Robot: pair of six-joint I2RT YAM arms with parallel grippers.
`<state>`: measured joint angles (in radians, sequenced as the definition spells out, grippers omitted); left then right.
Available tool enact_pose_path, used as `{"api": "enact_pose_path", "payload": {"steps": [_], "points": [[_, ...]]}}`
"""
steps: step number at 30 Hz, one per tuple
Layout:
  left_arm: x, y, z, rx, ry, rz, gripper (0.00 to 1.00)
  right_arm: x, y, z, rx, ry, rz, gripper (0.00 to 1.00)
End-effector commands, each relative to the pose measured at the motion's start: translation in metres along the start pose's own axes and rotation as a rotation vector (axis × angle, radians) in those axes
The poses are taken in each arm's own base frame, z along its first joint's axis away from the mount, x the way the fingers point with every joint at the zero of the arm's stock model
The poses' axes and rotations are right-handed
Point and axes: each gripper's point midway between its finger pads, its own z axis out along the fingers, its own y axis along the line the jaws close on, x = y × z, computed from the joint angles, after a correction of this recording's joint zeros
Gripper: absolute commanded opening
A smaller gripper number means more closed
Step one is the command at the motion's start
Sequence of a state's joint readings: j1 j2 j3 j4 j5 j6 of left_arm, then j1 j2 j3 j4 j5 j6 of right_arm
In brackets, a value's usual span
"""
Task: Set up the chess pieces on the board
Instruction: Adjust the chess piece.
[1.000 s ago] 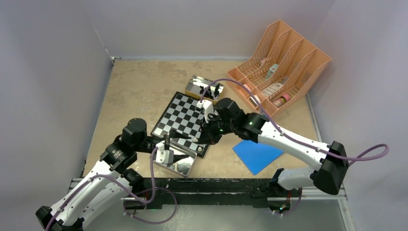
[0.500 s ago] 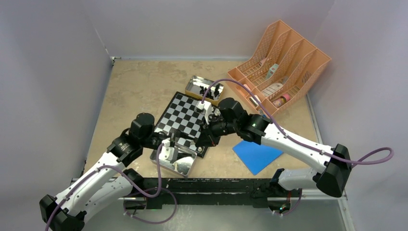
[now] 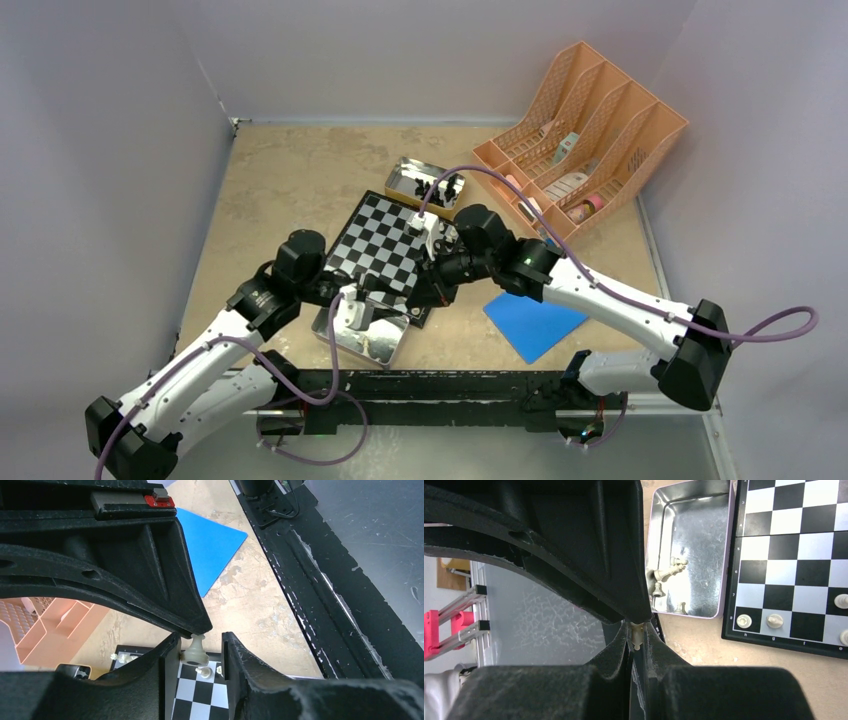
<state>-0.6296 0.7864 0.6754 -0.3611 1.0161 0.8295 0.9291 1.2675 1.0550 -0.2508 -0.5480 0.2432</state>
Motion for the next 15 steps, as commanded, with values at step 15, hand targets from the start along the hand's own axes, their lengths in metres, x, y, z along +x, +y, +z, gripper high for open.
{"api": "enact_pose_path", "payload": {"steps": [15], "points": [[-0.04, 0.034, -0.013, -0.183, -0.064, -0.036, 0.03, -0.043, 0.028, -0.029, -0.037, -0.28, 0.037, 0.2]]}}
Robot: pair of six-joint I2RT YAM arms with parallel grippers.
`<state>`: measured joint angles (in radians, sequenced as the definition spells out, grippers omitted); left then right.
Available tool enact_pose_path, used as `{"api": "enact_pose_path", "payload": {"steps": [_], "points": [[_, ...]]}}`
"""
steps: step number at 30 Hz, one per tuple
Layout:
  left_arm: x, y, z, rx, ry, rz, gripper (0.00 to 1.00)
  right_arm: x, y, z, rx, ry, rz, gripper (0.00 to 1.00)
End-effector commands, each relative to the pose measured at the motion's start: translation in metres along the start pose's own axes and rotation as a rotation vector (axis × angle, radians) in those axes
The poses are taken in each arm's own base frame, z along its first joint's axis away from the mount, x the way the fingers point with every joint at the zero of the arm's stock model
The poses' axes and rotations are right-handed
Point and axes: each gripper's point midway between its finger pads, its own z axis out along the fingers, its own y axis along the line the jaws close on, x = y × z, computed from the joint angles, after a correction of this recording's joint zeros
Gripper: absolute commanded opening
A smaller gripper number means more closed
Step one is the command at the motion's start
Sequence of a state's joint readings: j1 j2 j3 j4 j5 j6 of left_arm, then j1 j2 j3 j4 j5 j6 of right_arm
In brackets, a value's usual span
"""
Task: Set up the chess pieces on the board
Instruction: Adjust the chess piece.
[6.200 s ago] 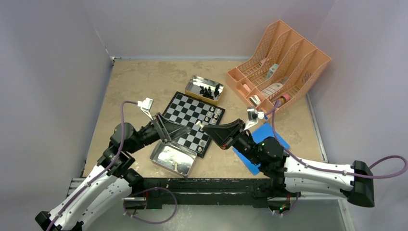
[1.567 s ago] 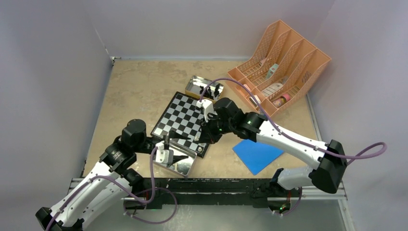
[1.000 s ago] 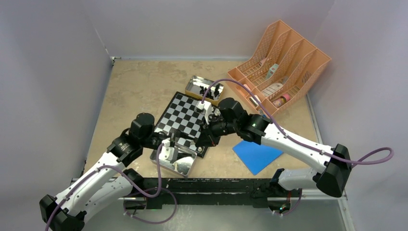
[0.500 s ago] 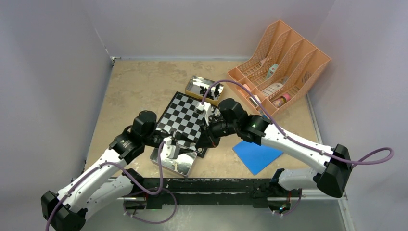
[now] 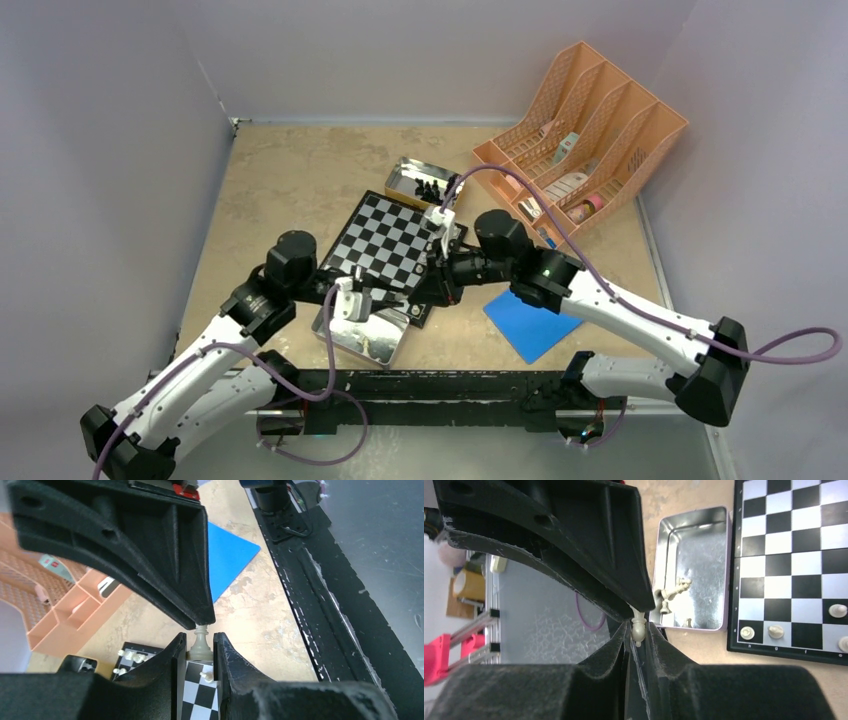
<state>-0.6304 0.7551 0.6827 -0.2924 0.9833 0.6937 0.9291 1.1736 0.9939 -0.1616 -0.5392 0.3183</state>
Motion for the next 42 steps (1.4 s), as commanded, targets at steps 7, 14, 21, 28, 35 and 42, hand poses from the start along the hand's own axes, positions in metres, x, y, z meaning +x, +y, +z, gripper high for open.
{"api": "enact_pose_path", "payload": {"steps": [7, 14, 21, 28, 35, 42], "points": [[-0.059, 0.033, -0.022, -0.295, -0.205, -0.066, 0.0, -0.055, 0.021, -0.023, -0.028, -0.364, 0.121, 0.25], [-0.068, 0.037, -0.031, -0.366, -0.252, -0.121, 0.0, -0.081, 0.037, -0.041, -0.085, -0.507, 0.134, 0.37], [-0.067, 0.037, -0.029, -0.358, -0.254, -0.152, 0.0, -0.091, 0.047, -0.046, -0.132, -0.545, 0.124, 0.41], [-0.069, 0.039, -0.029, -0.365, -0.268, -0.163, 0.0, -0.091, 0.051, -0.04, -0.174, -0.534, 0.125, 0.37], [-0.067, 0.041, -0.028, -0.372, -0.264, -0.171, 0.0, -0.088, 0.047, -0.034, -0.179, -0.52, 0.145, 0.31], [-0.067, 0.043, -0.029, -0.385, -0.264, -0.172, 0.0, -0.085, 0.044, -0.029, -0.176, -0.506, 0.16, 0.28]]}}
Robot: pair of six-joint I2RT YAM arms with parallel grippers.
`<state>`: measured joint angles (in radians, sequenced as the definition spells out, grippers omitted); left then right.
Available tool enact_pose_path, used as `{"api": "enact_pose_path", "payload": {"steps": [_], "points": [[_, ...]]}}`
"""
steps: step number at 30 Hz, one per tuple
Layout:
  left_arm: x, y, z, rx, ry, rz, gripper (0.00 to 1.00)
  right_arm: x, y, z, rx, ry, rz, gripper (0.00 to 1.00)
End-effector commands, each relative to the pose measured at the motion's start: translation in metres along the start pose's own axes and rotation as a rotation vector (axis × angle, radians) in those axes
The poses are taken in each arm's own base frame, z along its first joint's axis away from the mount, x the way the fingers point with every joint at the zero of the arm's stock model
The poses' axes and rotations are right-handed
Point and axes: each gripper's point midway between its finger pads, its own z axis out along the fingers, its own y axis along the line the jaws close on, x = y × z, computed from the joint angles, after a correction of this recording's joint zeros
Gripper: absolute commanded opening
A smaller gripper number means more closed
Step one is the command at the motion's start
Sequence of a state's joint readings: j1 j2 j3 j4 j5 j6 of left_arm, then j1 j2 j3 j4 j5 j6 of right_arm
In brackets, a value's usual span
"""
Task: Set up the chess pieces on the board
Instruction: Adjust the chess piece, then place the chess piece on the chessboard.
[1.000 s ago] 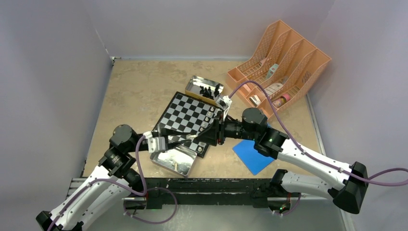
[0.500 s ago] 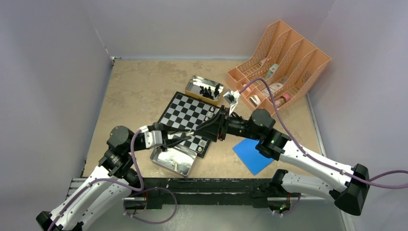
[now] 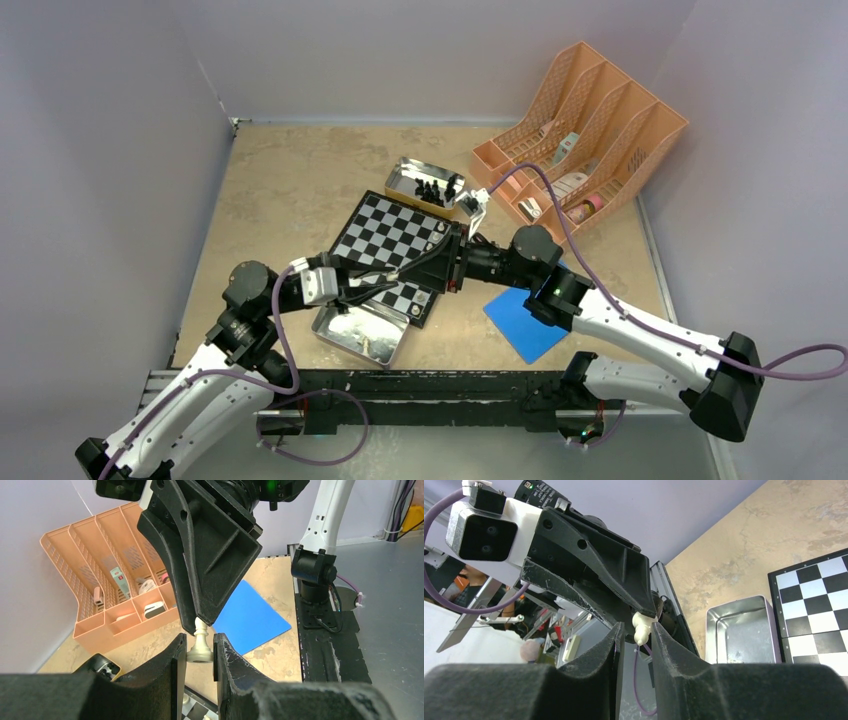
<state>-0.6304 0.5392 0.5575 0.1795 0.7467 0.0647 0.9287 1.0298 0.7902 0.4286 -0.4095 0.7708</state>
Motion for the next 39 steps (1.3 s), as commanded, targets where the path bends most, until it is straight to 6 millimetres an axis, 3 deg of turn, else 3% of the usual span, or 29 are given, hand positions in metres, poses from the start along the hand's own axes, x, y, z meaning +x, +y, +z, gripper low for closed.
{"api": "enact_pose_path", "payload": {"steps": [1, 5, 10, 13, 14, 15, 18, 28, 31, 33, 39], "points": [[-0.007, 0.005, 0.001, -0.025, -0.031, 0.016, 0.0, -0.01, 0.012, 0.0, -0.052, -0.037, -0.017, 0.26], [-0.007, 0.006, 0.001, -0.028, -0.029, 0.021, 0.0, -0.011, 0.012, 0.0, -0.048, -0.042, -0.018, 0.13], [-0.004, 0.002, 0.001, 0.0, -0.026, 0.055, 0.01, -0.013, 0.007, 0.001, -0.02, -0.056, -0.017, 0.04], [0.001, -0.002, 0.0, 0.031, -0.008, 0.079, 0.31, -0.009, -0.001, 0.002, 0.024, -0.025, -0.01, 0.02], [0.003, -0.003, 0.0, 0.035, 0.003, 0.082, 0.45, -0.01, -0.008, 0.002, 0.07, -0.022, -0.024, 0.02], [0.005, -0.003, -0.001, 0.036, 0.013, 0.088, 0.53, -0.012, -0.014, 0.001, 0.109, -0.025, -0.036, 0.02], [0.013, -0.002, -0.005, 0.02, 0.05, 0.085, 0.62, -0.017, -0.031, -0.004, 0.222, -0.025, -0.08, 0.02], [0.05, 0.009, -0.031, -0.156, 0.23, -0.04, 0.7, -0.008, -0.118, -0.014, 0.637, 0.086, -0.184, 0.02], [0.06, 0.013, -0.041, -0.222, 0.287, -0.085, 0.82, -0.001, -0.145, -0.015, 0.744, 0.133, -0.207, 0.03], [0.064, 0.017, -0.046, -0.26, 0.311, -0.096, 0.88, 0.003, -0.16, -0.015, 0.8, 0.163, -0.218, 0.03], [0.064, 0.016, -0.059, -0.305, 0.316, -0.062, 0.89, 0.019, -0.198, -0.01, 0.91, 0.237, -0.227, 0.03]]}}
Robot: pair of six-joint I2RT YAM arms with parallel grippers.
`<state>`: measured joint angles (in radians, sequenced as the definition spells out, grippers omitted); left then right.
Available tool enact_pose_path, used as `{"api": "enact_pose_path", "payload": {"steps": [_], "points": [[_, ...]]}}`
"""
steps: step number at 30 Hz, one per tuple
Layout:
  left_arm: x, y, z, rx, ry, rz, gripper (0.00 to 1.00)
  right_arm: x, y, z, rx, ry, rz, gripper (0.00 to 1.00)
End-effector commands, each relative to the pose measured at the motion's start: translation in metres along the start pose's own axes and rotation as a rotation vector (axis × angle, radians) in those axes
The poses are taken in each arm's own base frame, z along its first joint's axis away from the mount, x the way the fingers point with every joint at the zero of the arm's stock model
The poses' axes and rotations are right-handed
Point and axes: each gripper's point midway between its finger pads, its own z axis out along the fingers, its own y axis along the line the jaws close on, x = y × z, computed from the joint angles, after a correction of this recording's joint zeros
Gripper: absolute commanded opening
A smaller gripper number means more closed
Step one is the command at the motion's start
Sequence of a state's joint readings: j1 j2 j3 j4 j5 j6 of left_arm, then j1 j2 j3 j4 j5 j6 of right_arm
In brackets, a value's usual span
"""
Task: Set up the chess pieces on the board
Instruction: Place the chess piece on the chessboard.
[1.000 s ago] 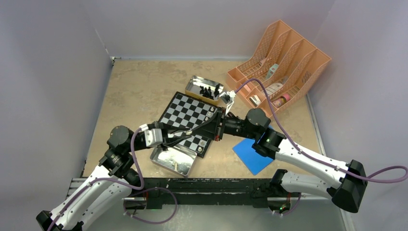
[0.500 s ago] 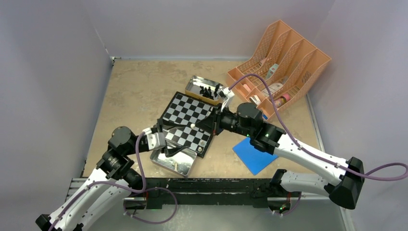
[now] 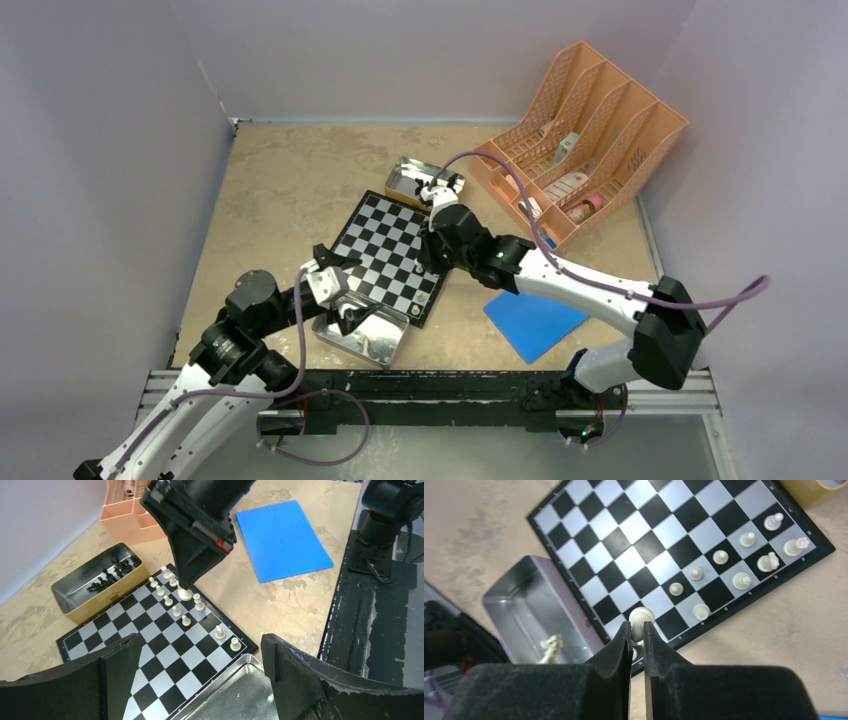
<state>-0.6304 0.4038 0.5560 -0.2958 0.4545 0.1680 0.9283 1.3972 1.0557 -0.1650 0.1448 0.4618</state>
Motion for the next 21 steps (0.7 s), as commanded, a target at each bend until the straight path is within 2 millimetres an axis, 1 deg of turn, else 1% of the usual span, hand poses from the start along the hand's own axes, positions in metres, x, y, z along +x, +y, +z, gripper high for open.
{"api": "enact_pose_path", "payload": {"steps": [1, 5, 9, 15, 21], "points": [[-0.006, 0.008, -0.012, -0.075, -0.021, 0.022, 0.89, -0.012, -0.013, 0.01, 0.087, -0.019, -0.028, 0.03], [-0.007, 0.007, -0.018, -0.084, -0.044, 0.044, 0.9, 0.004, -0.018, 0.026, 0.107, 0.045, -0.036, 0.04], [-0.006, 0.009, -0.019, -0.095, -0.038, 0.049, 0.9, 0.029, -0.026, 0.043, 0.139, 0.136, -0.048, 0.05], [-0.003, 0.01, -0.017, -0.097, -0.012, 0.031, 0.9, 0.048, -0.029, 0.055, 0.141, 0.201, -0.05, 0.05], [-0.003, 0.01, -0.017, -0.099, -0.015, 0.033, 0.9, 0.066, -0.036, 0.063, 0.166, 0.263, -0.058, 0.06]]}}
